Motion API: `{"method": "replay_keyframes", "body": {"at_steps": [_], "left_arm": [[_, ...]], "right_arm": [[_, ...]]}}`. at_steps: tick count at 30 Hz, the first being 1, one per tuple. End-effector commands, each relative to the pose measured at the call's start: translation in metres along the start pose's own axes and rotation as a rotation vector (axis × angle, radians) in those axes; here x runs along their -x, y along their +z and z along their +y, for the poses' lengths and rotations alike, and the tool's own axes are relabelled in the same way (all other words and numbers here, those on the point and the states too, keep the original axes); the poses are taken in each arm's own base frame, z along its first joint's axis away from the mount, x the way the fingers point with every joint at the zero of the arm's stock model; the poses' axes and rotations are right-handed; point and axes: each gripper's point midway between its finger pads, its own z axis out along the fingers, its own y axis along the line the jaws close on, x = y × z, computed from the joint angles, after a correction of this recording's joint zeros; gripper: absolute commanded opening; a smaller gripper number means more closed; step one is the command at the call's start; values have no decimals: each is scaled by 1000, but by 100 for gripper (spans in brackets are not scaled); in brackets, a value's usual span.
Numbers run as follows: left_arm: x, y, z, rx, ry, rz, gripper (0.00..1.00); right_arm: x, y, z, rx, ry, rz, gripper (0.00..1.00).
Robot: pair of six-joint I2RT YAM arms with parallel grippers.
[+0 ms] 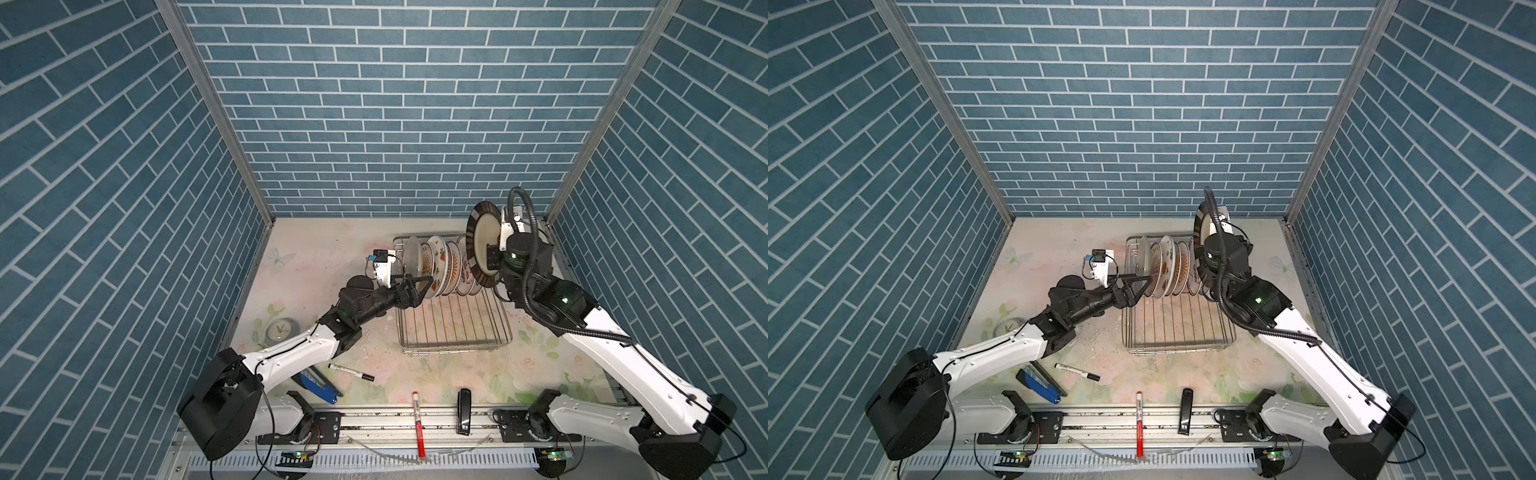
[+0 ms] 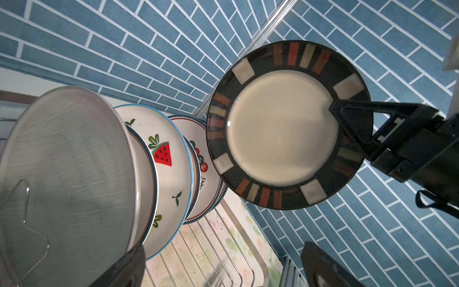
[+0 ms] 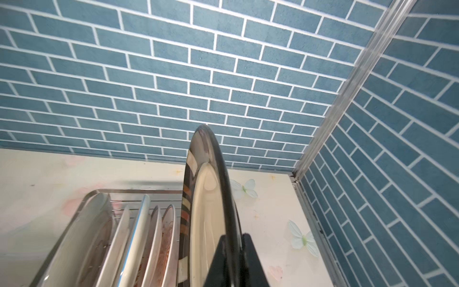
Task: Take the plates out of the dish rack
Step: 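Lift the dark-rimmed plate up out of the rack with the right gripper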
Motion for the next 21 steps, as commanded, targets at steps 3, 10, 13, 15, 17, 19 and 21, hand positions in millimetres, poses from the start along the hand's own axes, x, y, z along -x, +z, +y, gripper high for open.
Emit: {"method": "replay_keyframes", "body": {"at_steps": [3,10,13,15,17,19,21], "left_arm": [[17,-4,-20,-48,32,-45,100],[16,4,-26,-98,12,-39,100],[17,4,-24,-84,-10,-47,100],[20,4,-21,-65,-20,-60,100],[18,3,-14,-29,-25,-56,100],[23,3,-12,-15,-31,-79,100],[25,1,-10,-13,-51,-108,100]], "right_arm": [[49,-39,-21,177,334,-195,0],[40,-38,-14,388,495,-139,0],[44,-36,-1,523,569,-110,0],[45,-34,6,599,616,-93,0],[46,-34,13,662,660,-86,0],[45,-36,18,717,719,-89,0],[46,-37,17,739,778,-120,0]]}}
